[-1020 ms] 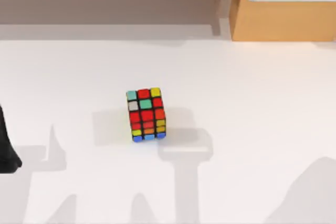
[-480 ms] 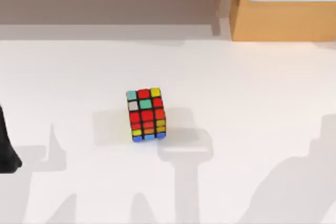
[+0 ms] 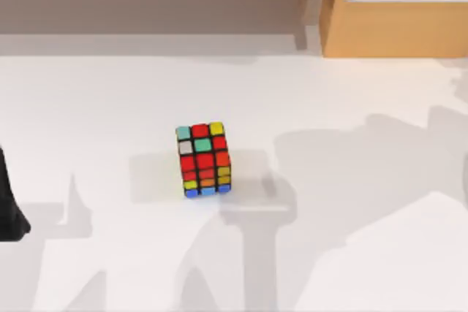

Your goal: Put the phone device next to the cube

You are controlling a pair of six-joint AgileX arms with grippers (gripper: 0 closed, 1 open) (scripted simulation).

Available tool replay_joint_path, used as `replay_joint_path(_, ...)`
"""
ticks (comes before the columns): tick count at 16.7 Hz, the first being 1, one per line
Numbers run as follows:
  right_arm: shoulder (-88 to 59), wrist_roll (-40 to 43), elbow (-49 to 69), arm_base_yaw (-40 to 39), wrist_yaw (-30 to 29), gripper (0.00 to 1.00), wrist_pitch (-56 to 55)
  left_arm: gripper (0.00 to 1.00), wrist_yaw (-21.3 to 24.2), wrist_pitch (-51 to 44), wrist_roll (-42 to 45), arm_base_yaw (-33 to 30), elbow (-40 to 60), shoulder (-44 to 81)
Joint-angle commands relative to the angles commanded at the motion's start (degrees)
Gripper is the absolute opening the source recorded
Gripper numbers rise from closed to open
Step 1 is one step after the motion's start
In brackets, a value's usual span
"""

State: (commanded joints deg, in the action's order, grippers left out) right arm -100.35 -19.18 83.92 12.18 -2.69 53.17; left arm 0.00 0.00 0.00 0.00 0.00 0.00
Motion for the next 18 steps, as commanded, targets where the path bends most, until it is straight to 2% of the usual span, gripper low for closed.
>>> replay_joint_path(9, -9.58, -12.12, 12.72, -21.96, 0.28, 0.0, 9.2, 1.0, 0.0, 0.0, 0.0, 0.0, 0.0, 0.0)
replay_joint_path(18, -22.81, -14.43, 19.76, -40.21, 1.74, 0.0, 13.76, 1.0, 0.0, 0.0, 0.0, 0.0, 0.0, 0.0)
